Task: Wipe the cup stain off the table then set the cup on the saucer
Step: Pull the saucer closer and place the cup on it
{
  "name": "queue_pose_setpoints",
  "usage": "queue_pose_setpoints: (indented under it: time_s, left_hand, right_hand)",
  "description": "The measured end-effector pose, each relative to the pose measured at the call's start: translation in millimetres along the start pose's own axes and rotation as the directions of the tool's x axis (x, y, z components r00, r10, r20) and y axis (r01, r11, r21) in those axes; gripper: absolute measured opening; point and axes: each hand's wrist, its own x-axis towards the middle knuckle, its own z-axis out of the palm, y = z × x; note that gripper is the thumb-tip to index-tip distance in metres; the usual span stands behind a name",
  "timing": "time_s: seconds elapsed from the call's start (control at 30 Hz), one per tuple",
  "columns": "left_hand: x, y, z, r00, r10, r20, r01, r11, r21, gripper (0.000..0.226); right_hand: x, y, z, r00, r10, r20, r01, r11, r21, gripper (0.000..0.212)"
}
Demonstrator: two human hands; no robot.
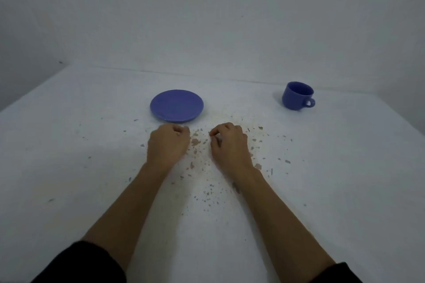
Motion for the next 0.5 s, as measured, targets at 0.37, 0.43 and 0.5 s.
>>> queue_pose_setpoints:
  time_s: [0.37, 0.43, 0.5]
  left_hand:
    - [56.3, 5.9, -18.4, 0.908, -0.332, 0.255, 0.415, 0.635, -0.651, 0.042]
    - [56.6, 8.1, -11.4, 0.913, -0.318, 0.256, 0.404, 0.618, -0.675, 0.040]
    - [53.2, 14.7, -2.1, 0.916, -0.286, 0.280, 0.400, 0.636, -0.660, 0.037]
  right_hand:
    - [-6.5, 1.7, -2.5, 0.999, -0.040, 0.015, 0.040, 0.998, 0.039, 0.020]
    - [-8.2, 1.6, -4.3, 0.998, -0.056, 0.008, 0.056, 0.997, 0.047, 0.020]
    - [-9.5, 1.1, -4.3, 0.997, -0.073, -0.009, 0.073, 0.996, 0.051, 0.021]
